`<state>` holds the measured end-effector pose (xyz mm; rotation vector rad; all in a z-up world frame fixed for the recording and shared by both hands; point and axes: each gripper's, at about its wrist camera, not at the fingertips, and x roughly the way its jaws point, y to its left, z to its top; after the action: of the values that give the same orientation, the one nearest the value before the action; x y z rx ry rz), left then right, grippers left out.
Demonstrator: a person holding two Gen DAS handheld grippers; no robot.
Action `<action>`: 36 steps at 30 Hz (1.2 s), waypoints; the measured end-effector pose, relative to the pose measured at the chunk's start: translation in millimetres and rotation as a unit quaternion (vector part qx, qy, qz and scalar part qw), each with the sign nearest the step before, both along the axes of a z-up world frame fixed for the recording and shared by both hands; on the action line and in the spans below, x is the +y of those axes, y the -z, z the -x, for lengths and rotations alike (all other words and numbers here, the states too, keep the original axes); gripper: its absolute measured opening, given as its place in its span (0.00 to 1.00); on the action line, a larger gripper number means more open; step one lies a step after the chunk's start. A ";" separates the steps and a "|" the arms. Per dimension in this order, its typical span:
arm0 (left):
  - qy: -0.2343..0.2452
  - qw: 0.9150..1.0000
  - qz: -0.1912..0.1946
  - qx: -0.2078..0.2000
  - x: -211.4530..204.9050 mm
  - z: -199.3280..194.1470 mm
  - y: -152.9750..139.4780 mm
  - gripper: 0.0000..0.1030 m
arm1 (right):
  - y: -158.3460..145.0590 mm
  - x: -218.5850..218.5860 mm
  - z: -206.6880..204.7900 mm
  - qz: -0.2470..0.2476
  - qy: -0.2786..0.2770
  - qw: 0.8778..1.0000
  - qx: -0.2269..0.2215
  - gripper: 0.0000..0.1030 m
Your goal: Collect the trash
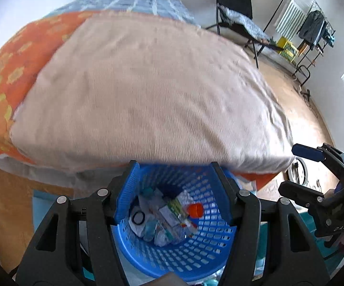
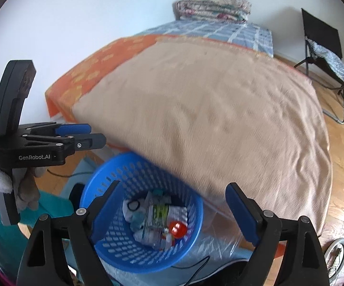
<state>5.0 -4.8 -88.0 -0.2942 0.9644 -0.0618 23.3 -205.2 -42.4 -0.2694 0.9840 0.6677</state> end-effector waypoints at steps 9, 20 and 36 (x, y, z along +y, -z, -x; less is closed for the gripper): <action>-0.014 0.997 0.007 -0.079 1.2 -3.3 -52.7 0.66 | -43.3 -13.6 -18.4 -0.042 0.047 0.996 -0.058 0.93; -0.005 0.991 -0.001 -0.137 -14.0 -7.3 -94.9 0.76 | -85.2 -31.7 -23.3 -0.087 0.092 0.985 -0.121 0.98; -0.033 0.986 -0.041 -0.158 -20.7 -3.4 -112.8 0.97 | -97.2 -49.8 -28.0 -0.109 0.125 0.975 -0.146 1.00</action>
<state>8.4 -25.5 24.7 -0.2318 0.6392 -0.0075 51.3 -255.0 54.8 -0.0455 0.6425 0.4830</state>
